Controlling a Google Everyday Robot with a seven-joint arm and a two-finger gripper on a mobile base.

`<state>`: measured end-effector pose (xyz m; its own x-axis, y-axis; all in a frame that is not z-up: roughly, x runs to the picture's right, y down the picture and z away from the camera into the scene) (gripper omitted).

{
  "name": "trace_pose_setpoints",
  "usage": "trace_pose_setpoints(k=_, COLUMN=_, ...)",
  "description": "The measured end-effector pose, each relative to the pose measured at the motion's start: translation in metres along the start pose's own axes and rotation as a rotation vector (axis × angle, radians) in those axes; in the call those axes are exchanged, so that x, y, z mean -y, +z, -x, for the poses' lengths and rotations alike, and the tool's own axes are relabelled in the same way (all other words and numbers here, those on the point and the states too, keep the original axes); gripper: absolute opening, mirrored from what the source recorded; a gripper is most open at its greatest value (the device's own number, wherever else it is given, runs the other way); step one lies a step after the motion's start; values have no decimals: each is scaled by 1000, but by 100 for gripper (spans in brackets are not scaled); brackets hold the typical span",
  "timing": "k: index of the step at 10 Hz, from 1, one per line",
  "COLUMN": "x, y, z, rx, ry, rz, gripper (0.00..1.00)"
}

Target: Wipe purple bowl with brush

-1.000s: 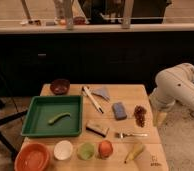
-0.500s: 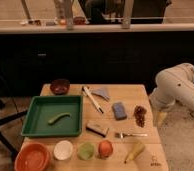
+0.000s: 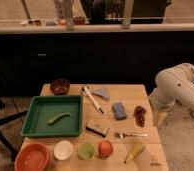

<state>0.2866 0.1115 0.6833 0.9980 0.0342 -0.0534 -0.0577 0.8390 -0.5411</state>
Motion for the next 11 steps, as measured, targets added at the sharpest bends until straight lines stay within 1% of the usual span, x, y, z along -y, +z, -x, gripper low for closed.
trace_pose_setpoints(k=4, x=0, y=0, z=0, rx=0, ry=2, rz=0, gripper=80)
trace_pose_setpoints(k=5, x=1, y=0, z=0, rx=8, ry=14, rz=2, gripper=80)
trace_pose_setpoints(k=7, x=1, y=14, z=15, rx=108, ry=103, rz=24, gripper=80)
trace_pose_setpoints(k=10, x=0, y=32, z=45, rx=223, ry=139, rz=22, gripper=80)
trace_pose_setpoints(k=11, x=1, y=37, z=53, rx=250, ry=156, rz=19, gripper=80)
